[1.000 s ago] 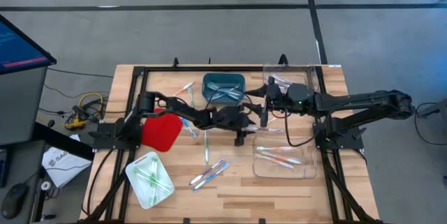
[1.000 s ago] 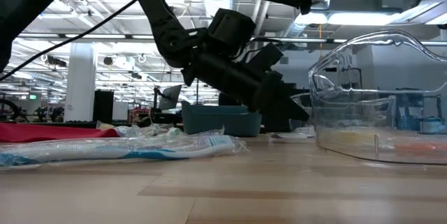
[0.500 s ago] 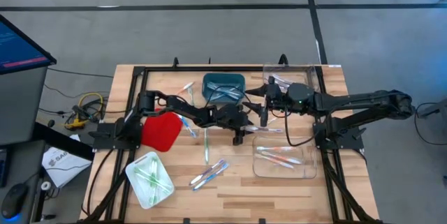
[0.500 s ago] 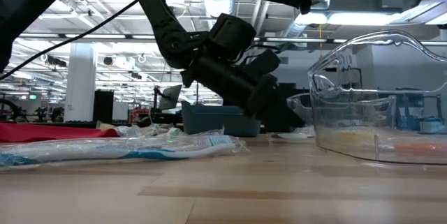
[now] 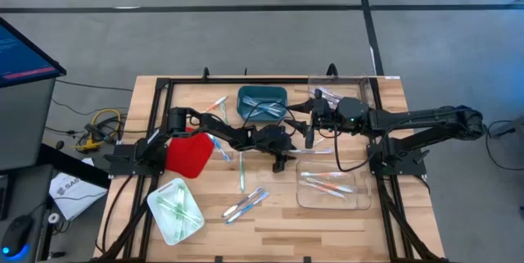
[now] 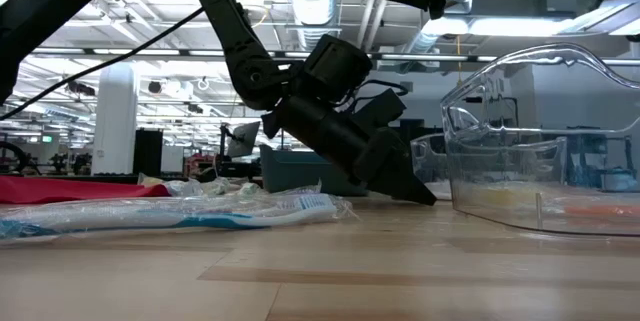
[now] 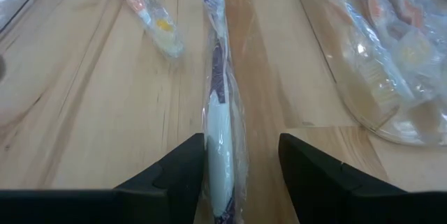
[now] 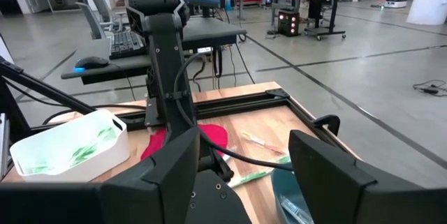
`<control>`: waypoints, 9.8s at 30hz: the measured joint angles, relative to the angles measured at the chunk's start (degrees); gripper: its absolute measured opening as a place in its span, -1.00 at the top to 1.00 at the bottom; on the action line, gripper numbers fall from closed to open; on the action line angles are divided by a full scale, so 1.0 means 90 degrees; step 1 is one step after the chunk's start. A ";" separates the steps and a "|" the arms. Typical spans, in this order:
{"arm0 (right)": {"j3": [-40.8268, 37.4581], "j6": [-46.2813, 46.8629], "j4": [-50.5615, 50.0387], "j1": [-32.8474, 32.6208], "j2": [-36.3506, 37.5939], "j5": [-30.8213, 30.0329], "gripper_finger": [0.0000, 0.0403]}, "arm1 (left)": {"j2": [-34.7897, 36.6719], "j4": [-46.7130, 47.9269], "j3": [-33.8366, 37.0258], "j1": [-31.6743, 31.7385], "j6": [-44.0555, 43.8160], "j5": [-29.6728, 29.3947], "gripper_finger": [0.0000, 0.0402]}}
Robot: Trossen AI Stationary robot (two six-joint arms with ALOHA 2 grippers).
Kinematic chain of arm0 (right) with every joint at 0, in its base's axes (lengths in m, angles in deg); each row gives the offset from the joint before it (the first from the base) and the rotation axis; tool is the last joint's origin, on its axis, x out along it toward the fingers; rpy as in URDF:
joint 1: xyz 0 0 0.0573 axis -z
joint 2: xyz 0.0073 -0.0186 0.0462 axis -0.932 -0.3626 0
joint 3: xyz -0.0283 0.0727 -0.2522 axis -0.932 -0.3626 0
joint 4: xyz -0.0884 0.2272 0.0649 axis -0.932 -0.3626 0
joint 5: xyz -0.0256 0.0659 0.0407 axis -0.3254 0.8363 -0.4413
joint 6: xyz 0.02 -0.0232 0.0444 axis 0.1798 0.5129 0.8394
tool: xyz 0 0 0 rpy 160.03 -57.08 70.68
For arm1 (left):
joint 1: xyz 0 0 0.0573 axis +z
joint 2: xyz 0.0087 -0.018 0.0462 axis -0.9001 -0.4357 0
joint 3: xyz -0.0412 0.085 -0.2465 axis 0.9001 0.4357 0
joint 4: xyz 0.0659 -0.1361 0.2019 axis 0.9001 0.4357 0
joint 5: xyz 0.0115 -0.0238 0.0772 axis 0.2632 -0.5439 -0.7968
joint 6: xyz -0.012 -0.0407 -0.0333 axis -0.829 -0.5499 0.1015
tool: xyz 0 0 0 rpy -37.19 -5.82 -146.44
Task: Pick & Place Toothbrushes
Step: Put the purple toothbrush into the top transparent bin
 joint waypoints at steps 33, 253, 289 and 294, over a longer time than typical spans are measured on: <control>0.0000 -0.0571 0.0524 -0.0410 -0.0002 0.0002 -0.07 | 0.0954 0.0857 0.0521 0.0006 -0.0981 -0.0597 0.91; 0.2971 -0.2677 -0.8671 0.4191 -0.3060 -0.0347 0.91 | 0.7956 -0.4089 0.6264 -0.0925 -0.0959 0.0464 -0.01; 0.1780 -0.4473 -0.7744 0.5159 -0.3777 -0.1192 0.91 | 0.7953 -0.3779 0.6303 -0.0925 -0.0787 0.0323 0.02; 0.1778 -0.4334 -0.7542 0.5154 -0.4057 -0.1184 0.91 | 0.7953 -0.3764 0.6300 -0.0925 -0.0787 0.0323 0.02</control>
